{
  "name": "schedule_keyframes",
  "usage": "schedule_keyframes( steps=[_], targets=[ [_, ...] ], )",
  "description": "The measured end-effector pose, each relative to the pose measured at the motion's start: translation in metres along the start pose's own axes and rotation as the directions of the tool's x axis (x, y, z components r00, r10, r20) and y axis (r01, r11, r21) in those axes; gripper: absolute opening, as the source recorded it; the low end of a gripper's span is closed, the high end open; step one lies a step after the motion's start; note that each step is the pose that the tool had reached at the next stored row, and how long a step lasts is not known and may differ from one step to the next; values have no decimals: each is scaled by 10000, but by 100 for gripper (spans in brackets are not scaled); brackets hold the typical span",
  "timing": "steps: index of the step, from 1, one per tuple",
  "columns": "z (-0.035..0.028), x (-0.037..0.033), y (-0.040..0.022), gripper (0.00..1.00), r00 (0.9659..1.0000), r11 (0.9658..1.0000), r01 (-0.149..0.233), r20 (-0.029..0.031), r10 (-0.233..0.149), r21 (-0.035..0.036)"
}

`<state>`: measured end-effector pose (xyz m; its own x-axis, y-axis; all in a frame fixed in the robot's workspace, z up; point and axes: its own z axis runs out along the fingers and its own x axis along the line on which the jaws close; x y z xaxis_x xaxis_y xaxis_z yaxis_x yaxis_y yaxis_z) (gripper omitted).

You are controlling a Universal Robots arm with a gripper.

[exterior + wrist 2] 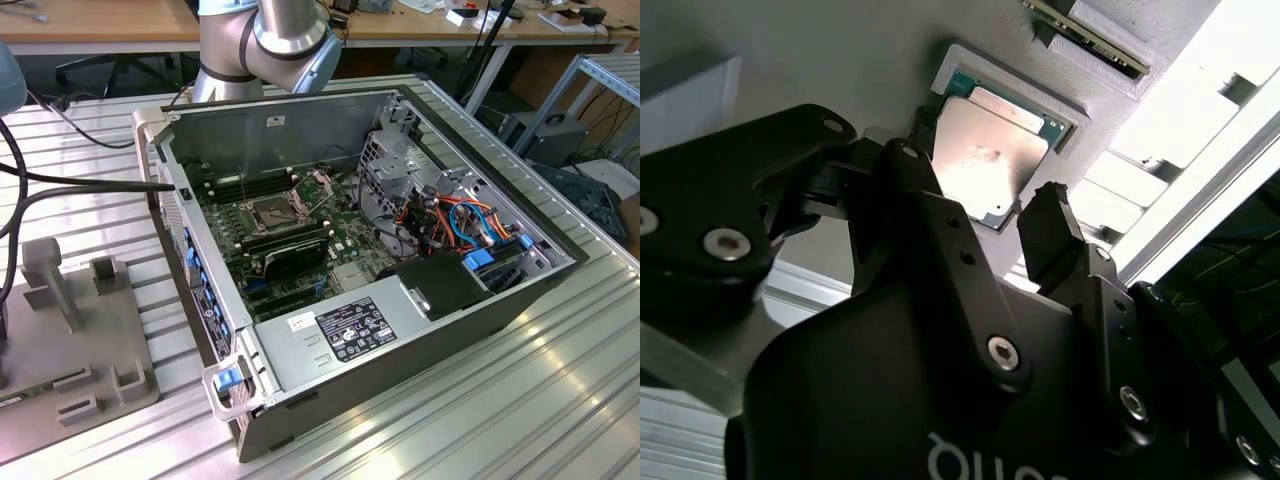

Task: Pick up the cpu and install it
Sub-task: 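Pick up the cpu and move it towards the insertion slot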

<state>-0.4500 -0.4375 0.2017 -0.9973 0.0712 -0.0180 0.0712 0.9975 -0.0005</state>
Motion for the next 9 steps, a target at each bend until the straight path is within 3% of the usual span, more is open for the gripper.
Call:
schedule_keyframes(
  steps=[9],
  targets=[
    [44,1,0,60,10000,10000,39,-40,-39,6]
  ],
)
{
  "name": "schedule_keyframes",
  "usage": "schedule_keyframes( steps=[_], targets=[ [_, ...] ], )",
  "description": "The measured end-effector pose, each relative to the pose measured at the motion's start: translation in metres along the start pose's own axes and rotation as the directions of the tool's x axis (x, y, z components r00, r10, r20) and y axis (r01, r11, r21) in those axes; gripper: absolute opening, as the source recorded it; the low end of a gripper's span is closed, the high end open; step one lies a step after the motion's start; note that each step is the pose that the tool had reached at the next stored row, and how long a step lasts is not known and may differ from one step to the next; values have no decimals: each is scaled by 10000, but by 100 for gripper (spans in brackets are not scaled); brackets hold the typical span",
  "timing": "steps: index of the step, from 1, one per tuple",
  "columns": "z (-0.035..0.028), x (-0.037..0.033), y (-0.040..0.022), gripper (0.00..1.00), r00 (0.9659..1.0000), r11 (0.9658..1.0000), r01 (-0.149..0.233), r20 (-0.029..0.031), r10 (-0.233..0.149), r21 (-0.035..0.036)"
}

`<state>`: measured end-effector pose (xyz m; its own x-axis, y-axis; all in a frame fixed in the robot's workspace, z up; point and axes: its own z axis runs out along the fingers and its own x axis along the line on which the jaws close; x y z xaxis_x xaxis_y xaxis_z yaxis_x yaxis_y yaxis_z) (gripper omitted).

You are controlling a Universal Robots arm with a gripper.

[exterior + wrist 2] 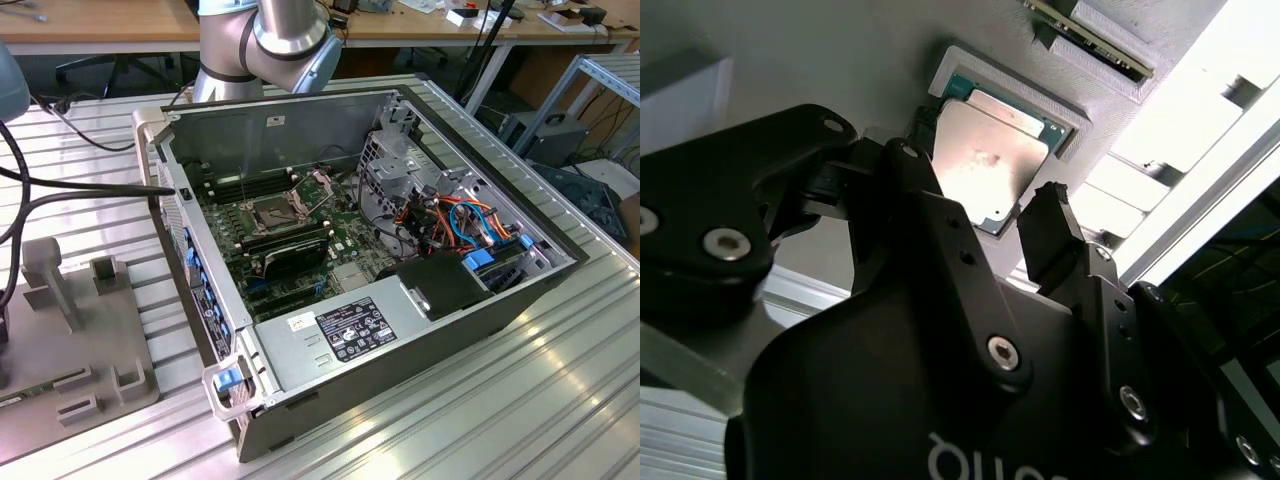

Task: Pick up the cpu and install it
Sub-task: 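Pick up the cpu and move it towards the insertion slot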

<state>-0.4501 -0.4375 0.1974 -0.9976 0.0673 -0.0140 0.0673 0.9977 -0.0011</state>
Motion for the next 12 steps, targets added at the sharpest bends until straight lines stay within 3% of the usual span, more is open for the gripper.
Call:
schedule_keyframes(
  steps=[12],
  targets=[
    [7,0,0,60,9998,9998,205,1,-205,-4]
  ],
)
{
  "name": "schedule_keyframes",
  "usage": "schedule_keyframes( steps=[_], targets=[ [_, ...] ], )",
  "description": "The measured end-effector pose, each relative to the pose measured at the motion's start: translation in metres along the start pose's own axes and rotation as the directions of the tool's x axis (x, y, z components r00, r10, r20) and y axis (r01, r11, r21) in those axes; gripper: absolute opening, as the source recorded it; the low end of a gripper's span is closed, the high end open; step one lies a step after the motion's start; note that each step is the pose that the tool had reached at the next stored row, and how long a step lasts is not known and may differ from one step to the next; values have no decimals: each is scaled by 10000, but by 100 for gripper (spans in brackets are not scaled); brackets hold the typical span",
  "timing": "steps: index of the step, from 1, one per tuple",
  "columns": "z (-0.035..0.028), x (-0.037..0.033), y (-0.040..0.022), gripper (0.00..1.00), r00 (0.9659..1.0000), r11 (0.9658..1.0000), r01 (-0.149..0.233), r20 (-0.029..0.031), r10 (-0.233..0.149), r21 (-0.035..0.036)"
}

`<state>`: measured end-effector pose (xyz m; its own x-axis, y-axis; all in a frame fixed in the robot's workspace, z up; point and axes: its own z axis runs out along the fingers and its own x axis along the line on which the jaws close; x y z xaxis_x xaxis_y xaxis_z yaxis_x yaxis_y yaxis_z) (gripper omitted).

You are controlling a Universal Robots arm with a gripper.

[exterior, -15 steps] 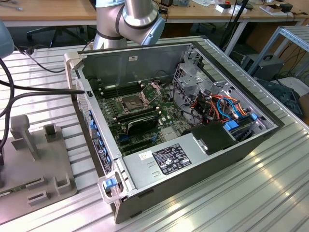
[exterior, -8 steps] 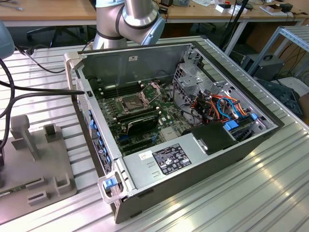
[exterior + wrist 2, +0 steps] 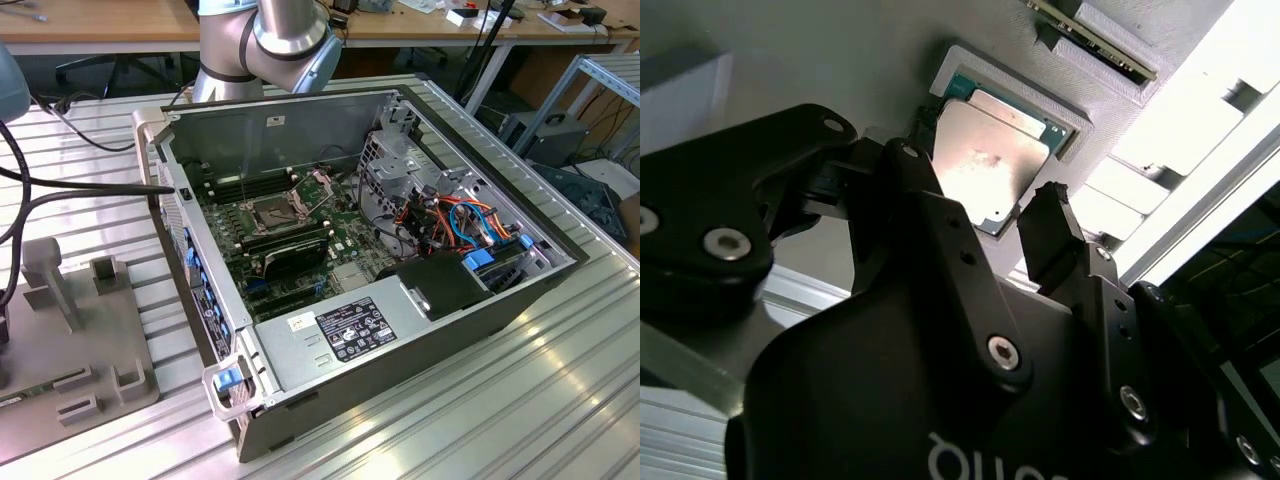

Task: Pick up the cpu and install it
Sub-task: 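Pick up the cpu and move it towards the insertion slot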

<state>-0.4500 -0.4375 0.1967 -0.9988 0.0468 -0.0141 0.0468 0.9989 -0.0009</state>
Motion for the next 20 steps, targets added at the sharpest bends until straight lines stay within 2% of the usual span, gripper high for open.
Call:
schedule_keyframes(
  steps=[1,2,3,20],
  targets=[
    [0,0,0,60,10000,10000,20,1,-20,0],
    [3,0,0,60,9993,9993,376,2,-376,-5],
    [18,0,0,60,9992,9992,402,1,-402,-6],
    [63,0,0,60,9990,9990,437,0,-437,-7]
  ],
)
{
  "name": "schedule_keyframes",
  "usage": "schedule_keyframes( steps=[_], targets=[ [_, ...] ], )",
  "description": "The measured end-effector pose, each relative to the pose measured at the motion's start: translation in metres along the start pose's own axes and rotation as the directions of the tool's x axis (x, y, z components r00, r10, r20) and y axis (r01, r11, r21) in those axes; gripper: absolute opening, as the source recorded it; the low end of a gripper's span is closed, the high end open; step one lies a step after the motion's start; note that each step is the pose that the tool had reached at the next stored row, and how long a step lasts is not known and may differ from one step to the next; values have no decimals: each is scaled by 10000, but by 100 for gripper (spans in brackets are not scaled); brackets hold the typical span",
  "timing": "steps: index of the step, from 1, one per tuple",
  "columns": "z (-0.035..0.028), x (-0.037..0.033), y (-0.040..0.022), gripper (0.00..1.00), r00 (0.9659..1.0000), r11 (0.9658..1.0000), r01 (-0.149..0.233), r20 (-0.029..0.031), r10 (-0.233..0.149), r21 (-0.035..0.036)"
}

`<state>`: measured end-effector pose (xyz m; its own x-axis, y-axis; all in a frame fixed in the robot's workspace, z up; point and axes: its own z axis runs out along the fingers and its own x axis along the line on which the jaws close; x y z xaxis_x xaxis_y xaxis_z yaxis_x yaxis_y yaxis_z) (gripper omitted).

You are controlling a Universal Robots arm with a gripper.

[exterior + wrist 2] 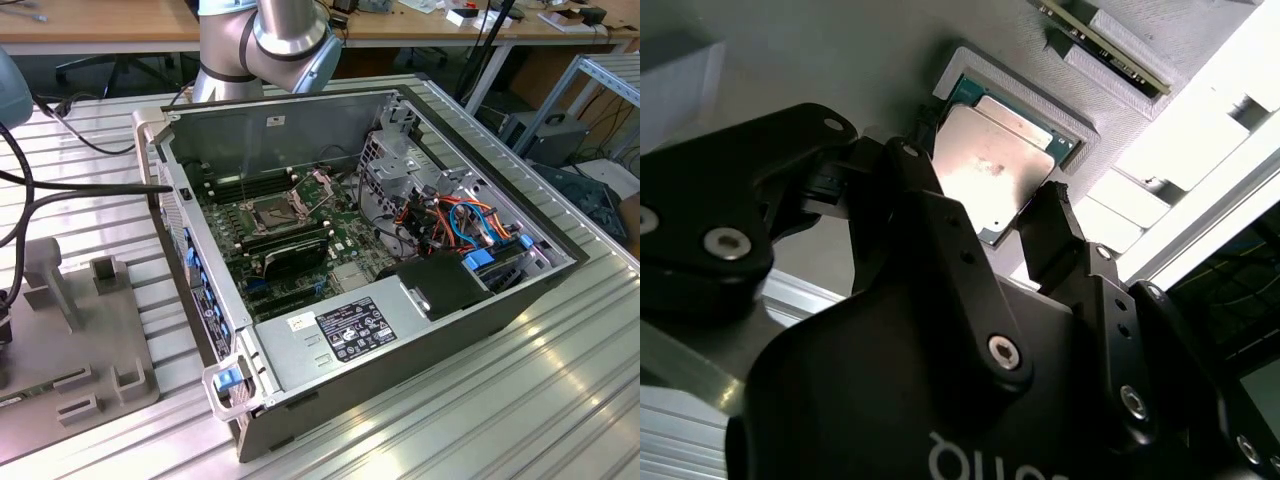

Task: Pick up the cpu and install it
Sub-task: 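Pick up the cpu and move it towards the insertion slot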

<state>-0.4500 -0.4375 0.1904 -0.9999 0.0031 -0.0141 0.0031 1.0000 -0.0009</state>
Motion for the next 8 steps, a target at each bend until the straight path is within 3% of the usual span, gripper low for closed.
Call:
schedule_keyframes(
  steps=[8],
  targets=[
    [-14,0,0,60,10000,10000,-1,0,1,0]
  ],
)
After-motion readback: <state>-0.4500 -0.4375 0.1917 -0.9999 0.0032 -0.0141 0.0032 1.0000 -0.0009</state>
